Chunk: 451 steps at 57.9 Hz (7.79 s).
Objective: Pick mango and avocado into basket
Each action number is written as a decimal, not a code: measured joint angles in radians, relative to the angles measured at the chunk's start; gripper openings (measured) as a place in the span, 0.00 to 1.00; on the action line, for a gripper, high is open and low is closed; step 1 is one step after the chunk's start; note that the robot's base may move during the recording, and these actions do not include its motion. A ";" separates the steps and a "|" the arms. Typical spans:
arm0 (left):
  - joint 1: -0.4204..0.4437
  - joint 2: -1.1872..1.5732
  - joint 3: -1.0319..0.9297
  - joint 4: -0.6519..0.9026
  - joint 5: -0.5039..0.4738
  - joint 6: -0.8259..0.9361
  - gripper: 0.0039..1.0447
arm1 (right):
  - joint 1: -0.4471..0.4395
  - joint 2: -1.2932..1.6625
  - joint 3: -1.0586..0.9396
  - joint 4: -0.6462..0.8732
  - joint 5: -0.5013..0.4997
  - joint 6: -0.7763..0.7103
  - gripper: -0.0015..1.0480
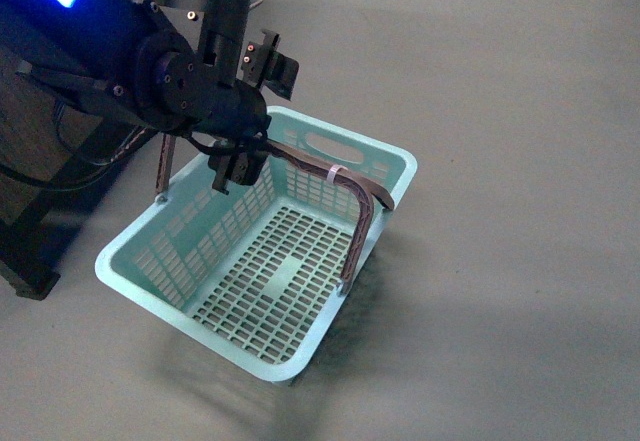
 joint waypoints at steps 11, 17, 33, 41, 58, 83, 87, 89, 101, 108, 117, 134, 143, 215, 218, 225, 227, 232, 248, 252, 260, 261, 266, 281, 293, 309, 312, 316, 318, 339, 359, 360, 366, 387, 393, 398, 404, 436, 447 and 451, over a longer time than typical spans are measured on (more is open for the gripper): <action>-0.003 0.048 0.057 -0.042 0.000 -0.023 0.39 | 0.000 0.000 0.000 0.000 0.000 0.000 0.93; -0.002 0.052 0.057 -0.047 0.001 -0.034 0.24 | 0.000 0.000 0.000 0.000 0.000 0.000 0.93; 0.008 -0.034 -0.093 0.033 -0.012 -0.085 0.06 | 0.000 0.000 0.000 0.000 0.000 0.000 0.93; 0.013 -0.202 -0.262 0.084 -0.045 -0.109 0.05 | 0.000 0.000 0.000 0.000 0.000 0.000 0.93; 0.047 -0.911 -0.664 0.037 -0.143 -0.119 0.05 | 0.000 0.000 0.000 0.000 0.000 0.000 0.93; 0.014 -1.414 -0.809 -0.275 -0.230 -0.148 0.05 | 0.000 0.000 0.000 0.000 0.000 0.000 0.93; 0.013 -1.439 -0.809 -0.276 -0.230 -0.153 0.05 | 0.000 0.000 0.000 0.000 0.000 0.000 0.93; 0.013 -1.443 -0.809 -0.276 -0.231 -0.156 0.05 | 0.000 0.000 0.000 0.000 0.000 0.000 0.93; 0.013 -1.438 -0.809 -0.277 -0.234 -0.158 0.05 | 0.000 0.000 0.000 0.000 0.000 0.000 0.93; 0.013 -1.438 -0.809 -0.279 -0.233 -0.158 0.05 | 0.000 0.000 0.000 0.000 0.000 0.000 0.93; 0.013 -1.435 -0.818 -0.281 -0.233 -0.158 0.05 | 0.000 0.000 0.000 0.000 0.000 0.000 0.93; 0.013 -1.435 -0.818 -0.281 -0.233 -0.158 0.05 | 0.000 0.000 0.000 0.000 0.000 0.000 0.93; 0.013 -1.435 -0.818 -0.281 -0.233 -0.158 0.05 | 0.000 0.000 0.000 0.000 0.000 0.000 0.93; 0.013 -1.435 -0.818 -0.281 -0.235 -0.160 0.05 | 0.000 0.000 0.000 0.000 0.000 0.000 0.93; 0.013 -1.435 -0.818 -0.281 -0.235 -0.160 0.05 | 0.000 0.000 0.000 0.000 0.000 0.000 0.93; 0.013 -1.435 -0.819 -0.281 -0.234 -0.160 0.05 | 0.000 0.000 0.000 0.000 0.000 0.000 0.93; 0.013 -1.435 -0.818 -0.281 -0.233 -0.160 0.05 | 0.000 0.000 0.000 0.000 0.000 0.000 0.93; 0.013 -1.435 -0.818 -0.281 -0.234 -0.160 0.05 | 0.000 0.000 0.000 0.000 0.000 0.000 0.93; 0.013 -1.437 -0.818 -0.281 -0.236 -0.160 0.05 | 0.000 0.000 0.000 0.000 0.000 0.000 0.93; 0.013 -1.436 -0.818 -0.281 -0.235 -0.160 0.05 | 0.000 0.000 0.000 0.000 0.000 0.000 0.93; 0.013 -1.436 -0.818 -0.281 -0.235 -0.161 0.05 | 0.000 0.000 0.000 0.000 0.001 0.000 0.93; 0.013 -1.436 -0.818 -0.281 -0.234 -0.161 0.05 | 0.000 0.000 0.000 0.000 0.001 0.000 0.93; 0.007 -1.437 -0.818 -0.281 -0.228 -0.161 0.05 | 0.001 0.000 0.000 0.000 0.005 0.000 0.93; 0.008 -1.434 -0.819 -0.281 -0.233 -0.171 0.05 | 0.001 0.000 0.000 0.000 0.002 0.000 0.93; 0.010 -1.435 -0.820 -0.282 -0.237 -0.166 0.05 | 0.001 0.000 0.000 0.001 0.000 0.000 0.93; 0.010 -1.435 -0.821 -0.283 -0.233 -0.167 0.05 | 0.001 0.000 0.000 0.001 0.000 0.000 0.93; 0.010 -1.436 -0.820 -0.282 -0.234 -0.167 0.05 | 0.001 0.000 0.000 0.002 0.001 0.000 0.93; 0.010 -1.437 -0.820 -0.282 -0.234 -0.165 0.05 | 0.001 0.000 0.000 0.001 0.000 0.000 0.93; 0.010 -1.435 -0.821 -0.283 -0.234 -0.165 0.05 | 0.001 0.001 0.000 0.001 0.000 0.000 0.93; 0.010 -1.437 -0.821 -0.283 -0.234 -0.164 0.05 | 0.001 0.000 0.000 0.001 0.000 0.000 0.93; 0.010 -1.437 -0.821 -0.283 -0.233 -0.164 0.05 | 0.001 0.000 0.000 0.000 0.000 0.000 0.93; 0.010 -1.437 -0.821 -0.282 -0.233 -0.164 0.05 | 0.001 0.000 0.000 0.001 0.001 0.000 0.93; 0.010 -1.437 -0.821 -0.283 -0.233 -0.164 0.05 | 0.001 0.000 0.000 -0.001 0.001 0.000 0.93; 0.010 -1.435 -0.820 -0.282 -0.233 -0.161 0.05 | 0.001 0.000 0.000 0.003 0.000 0.000 0.93; 0.010 -1.437 -0.820 -0.283 -0.233 -0.161 0.05 | 0.001 0.000 0.002 0.002 0.003 0.000 0.93; 0.010 -1.437 -0.820 -0.283 -0.234 -0.161 0.05 | 0.001 0.000 0.000 0.000 0.000 0.000 0.93; 0.010 -1.437 -0.820 -0.283 -0.235 -0.160 0.05 | 0.001 0.000 0.000 0.000 0.001 0.000 0.93; 0.011 -1.439 -0.820 -0.282 -0.238 -0.159 0.05 | 0.001 0.000 0.000 0.000 0.001 0.000 0.93; 0.011 -1.438 -0.820 -0.283 -0.232 -0.161 0.05 | 0.001 0.000 0.000 0.000 0.001 0.000 0.93; 0.011 -1.439 -0.820 -0.282 -0.234 -0.161 0.05 | 0.001 0.001 0.000 0.000 0.002 0.000 0.93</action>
